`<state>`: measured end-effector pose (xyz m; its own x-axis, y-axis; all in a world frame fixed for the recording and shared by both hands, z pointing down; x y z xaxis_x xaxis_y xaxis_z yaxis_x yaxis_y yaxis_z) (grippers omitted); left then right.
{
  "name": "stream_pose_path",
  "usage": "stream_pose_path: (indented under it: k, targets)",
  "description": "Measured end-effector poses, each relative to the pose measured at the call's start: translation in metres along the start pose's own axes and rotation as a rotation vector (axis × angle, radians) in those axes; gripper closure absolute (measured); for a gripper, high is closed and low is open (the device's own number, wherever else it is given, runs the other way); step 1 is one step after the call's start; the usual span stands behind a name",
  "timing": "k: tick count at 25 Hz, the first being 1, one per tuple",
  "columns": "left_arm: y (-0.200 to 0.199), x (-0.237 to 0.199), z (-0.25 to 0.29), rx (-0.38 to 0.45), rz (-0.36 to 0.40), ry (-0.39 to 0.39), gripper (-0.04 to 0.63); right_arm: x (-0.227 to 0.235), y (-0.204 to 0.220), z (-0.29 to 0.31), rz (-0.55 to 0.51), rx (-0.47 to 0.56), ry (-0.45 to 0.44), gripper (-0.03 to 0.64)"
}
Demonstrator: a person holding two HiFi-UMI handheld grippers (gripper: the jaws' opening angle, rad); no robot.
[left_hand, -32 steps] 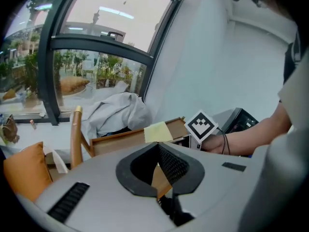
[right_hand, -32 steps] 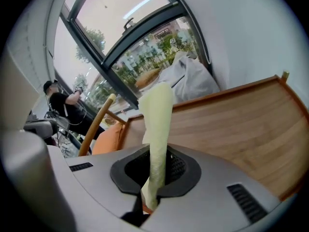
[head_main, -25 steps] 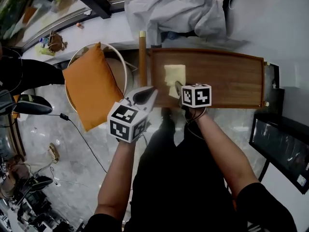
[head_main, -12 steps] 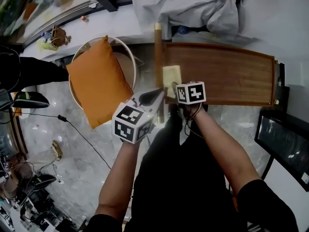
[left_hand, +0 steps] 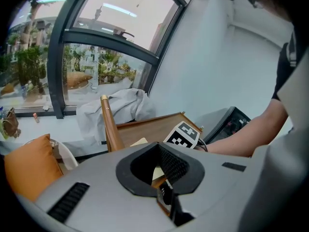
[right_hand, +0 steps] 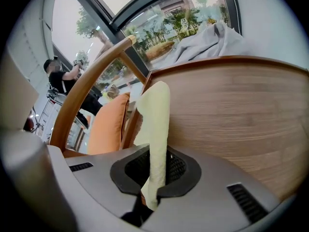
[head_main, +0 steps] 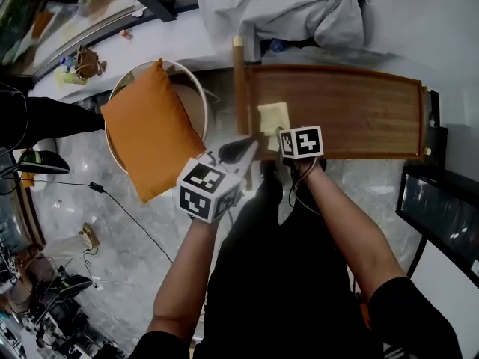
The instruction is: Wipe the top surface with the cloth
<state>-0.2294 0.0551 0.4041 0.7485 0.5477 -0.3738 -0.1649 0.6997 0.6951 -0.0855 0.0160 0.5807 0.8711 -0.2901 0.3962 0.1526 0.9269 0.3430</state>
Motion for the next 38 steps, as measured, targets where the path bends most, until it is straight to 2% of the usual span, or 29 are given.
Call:
stream_pose_path:
  k: [13, 27, 38]
  targets:
    - [-0.023, 0.056, 0.043, 0.003, 0.016, 0.030, 0.586, 0.098, 0.000, -0.059, 0.052, 0.013, 0.102, 0.586]
    - [-0.038, 0.137, 0.126, -0.044, 0.054, 0.103, 0.586, 0.242, 0.029, -0.142, 0.153, 0.051, 0.208, 0.586]
    - [-0.046, 0.187, 0.176, -0.067, 0.067, 0.130, 0.586, 0.330, 0.041, -0.193, 0.211, 0.092, 0.269, 0.586]
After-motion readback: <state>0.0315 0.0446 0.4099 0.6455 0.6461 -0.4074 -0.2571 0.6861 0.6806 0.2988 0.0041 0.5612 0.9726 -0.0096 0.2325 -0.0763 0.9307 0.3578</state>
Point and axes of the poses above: the fingertips, and each gripper's own axes: z forward along the fingers, x to its right, y out of its underside, the point moved 7 cm from there along -z, backward along the fingers, and after that the axes turned 1 degree about -y, right-handed, at the moved point
